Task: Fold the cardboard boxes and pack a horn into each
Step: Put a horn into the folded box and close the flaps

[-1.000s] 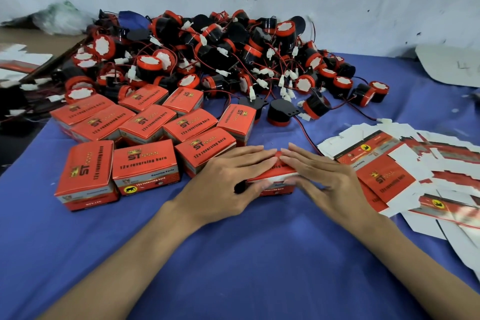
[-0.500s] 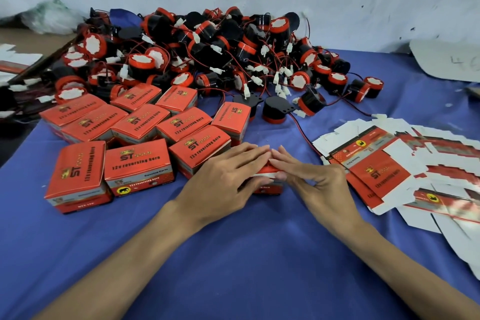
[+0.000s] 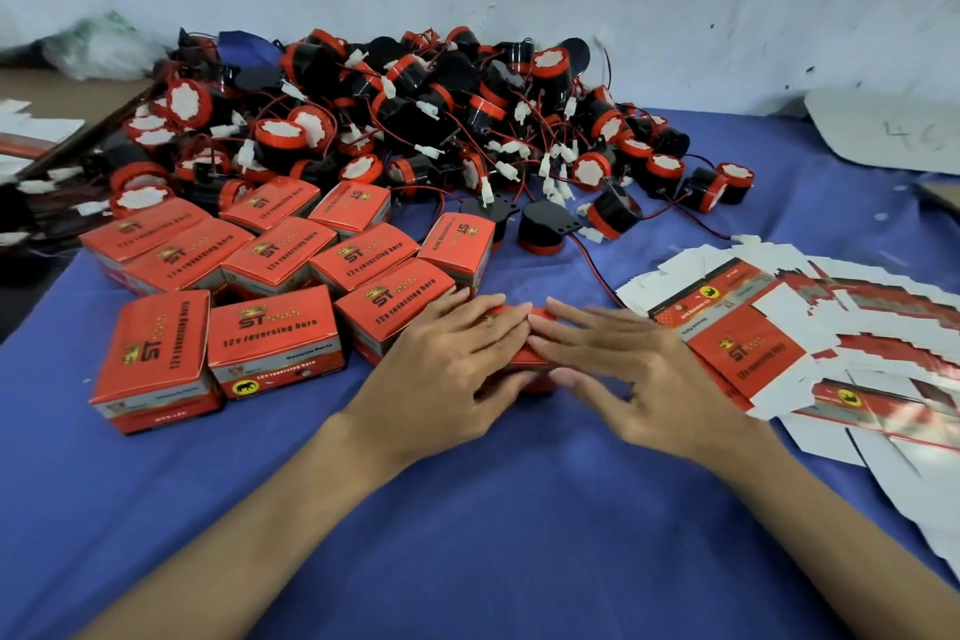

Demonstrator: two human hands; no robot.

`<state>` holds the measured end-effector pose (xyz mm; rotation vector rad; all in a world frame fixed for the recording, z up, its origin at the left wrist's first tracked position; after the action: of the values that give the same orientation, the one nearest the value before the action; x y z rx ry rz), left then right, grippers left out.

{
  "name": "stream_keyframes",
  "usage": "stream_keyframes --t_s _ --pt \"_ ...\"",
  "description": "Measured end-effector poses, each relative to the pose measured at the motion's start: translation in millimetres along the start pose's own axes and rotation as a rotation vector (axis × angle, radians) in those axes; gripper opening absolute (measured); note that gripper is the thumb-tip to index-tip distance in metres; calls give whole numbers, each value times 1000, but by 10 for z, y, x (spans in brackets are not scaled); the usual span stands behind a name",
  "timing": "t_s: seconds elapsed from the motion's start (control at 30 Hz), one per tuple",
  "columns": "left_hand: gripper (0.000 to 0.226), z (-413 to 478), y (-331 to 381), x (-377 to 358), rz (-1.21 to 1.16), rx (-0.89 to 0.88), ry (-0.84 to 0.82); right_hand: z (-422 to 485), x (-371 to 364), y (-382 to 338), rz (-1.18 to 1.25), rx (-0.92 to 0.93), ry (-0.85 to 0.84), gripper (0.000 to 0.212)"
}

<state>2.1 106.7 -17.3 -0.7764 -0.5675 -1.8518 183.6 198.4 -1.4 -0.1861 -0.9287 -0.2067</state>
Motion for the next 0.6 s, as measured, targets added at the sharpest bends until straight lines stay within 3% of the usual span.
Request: stream_keyframes --t_s 0.07,0.1,0.17,0.2,0.23,0.3,0.4,0.47,0.5,0.6 --pt "39 21 40 14 100 34 -25 49 117 190 -251 -150 -20 52" --pt "41 33 51 23 161 87 -31 45 180 315 -409 -323 -101 67" --pt "50 60 58 59 287 255 -53 0 285 507 -589 -786 -437 91" --pt "53 80 58 73 337 326 -63 -34 310 551 -595 -940 -568 92" --pt "52 94 64 75 371 368 -75 -73 310 574 -606 -990 -644 89" --pt "45 109 100 62 392 386 -96 -80 304 554 -647 -902 -667 72" --pt "41 116 160 61 318 278 -64 -16 351 430 -636 -791 -634 46" --pt "34 125 207 80 88 144 -2 11 417 376 -728 -732 -510 33" --pt "30 129 247 96 -64 112 31 31 455 346 -778 -671 -362 25" --pt "32 175 353 139 -513 238 119 108 718 288 -746 -583 284 18"
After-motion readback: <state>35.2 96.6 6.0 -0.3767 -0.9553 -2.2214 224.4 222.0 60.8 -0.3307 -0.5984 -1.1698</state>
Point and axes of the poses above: each hand's wrist, its own z-axis towards the middle knuckle, its own x-axis out of the back of the hand, y = z × x, the point moved 1 cm from there along z, towards the middle knuckle, and after that the axes turned 6 degrees about -z, right-handed, at the moved point
